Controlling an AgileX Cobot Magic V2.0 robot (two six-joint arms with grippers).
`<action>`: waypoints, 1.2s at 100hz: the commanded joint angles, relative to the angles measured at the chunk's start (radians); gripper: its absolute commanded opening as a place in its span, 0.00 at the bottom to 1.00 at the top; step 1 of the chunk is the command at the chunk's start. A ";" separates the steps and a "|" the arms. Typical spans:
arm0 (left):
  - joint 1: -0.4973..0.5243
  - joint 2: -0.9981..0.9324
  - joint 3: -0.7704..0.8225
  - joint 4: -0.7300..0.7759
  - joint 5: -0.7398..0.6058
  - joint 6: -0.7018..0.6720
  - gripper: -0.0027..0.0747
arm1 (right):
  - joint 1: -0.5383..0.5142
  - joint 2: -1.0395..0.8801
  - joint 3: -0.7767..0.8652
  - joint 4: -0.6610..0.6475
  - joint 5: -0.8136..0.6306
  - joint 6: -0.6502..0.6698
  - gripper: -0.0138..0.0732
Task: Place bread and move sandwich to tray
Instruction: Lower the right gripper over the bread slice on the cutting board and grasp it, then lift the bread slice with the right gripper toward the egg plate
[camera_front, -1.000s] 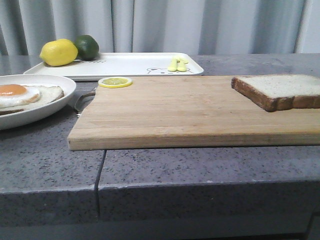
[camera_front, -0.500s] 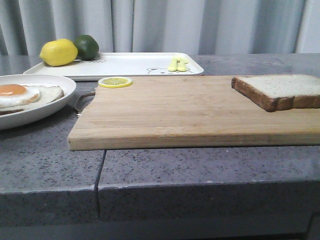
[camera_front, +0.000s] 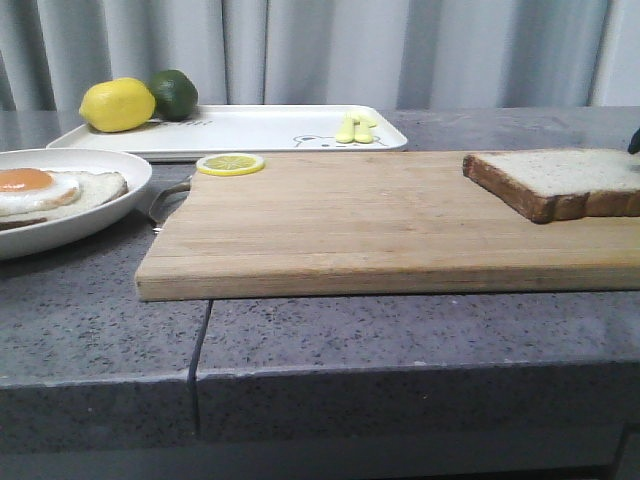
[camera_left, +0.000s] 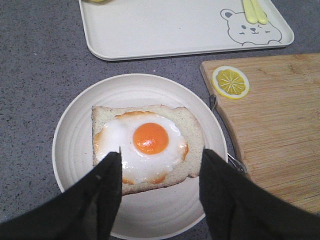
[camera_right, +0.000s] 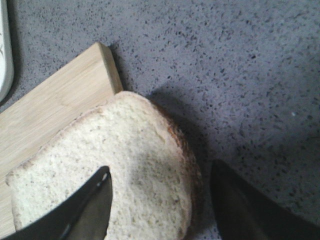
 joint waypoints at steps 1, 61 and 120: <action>0.003 -0.006 -0.034 -0.033 -0.048 0.000 0.47 | -0.008 -0.012 -0.032 0.054 -0.043 -0.051 0.67; 0.003 -0.006 -0.034 -0.033 -0.047 0.000 0.47 | -0.008 0.049 -0.032 0.066 -0.047 -0.060 0.67; 0.003 -0.006 -0.034 -0.033 -0.047 0.000 0.47 | -0.008 0.047 -0.032 0.112 -0.027 -0.061 0.30</action>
